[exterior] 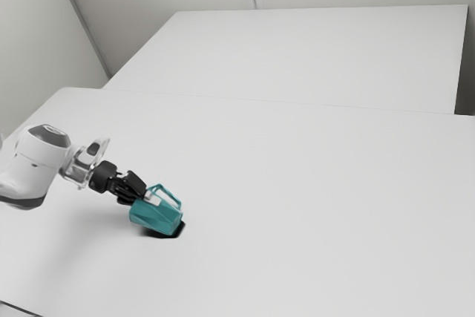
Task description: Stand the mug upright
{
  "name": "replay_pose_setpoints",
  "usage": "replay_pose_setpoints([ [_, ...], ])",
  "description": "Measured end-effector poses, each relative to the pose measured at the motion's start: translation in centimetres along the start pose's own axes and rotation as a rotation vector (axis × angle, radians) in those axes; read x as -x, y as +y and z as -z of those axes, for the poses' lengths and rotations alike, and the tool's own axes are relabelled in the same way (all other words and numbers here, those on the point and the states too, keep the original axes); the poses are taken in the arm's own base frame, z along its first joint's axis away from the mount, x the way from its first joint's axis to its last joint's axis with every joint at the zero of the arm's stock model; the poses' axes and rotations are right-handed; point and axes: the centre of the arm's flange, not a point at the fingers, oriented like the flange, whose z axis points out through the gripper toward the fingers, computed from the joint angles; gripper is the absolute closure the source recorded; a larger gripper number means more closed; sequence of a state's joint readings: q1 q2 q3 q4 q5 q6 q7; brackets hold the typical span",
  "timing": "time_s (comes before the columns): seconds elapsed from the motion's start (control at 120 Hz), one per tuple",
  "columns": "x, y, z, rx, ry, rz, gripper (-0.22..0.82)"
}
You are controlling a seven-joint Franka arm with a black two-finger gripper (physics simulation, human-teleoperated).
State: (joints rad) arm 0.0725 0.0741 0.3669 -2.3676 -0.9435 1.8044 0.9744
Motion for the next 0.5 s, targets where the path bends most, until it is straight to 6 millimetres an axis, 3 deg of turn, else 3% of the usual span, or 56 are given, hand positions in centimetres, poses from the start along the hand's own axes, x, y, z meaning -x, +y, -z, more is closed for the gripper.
replay_pose_setpoints([
  [0.5,-0.7,2.4,0.4,0.006,0.001,-0.072,0.78],
])
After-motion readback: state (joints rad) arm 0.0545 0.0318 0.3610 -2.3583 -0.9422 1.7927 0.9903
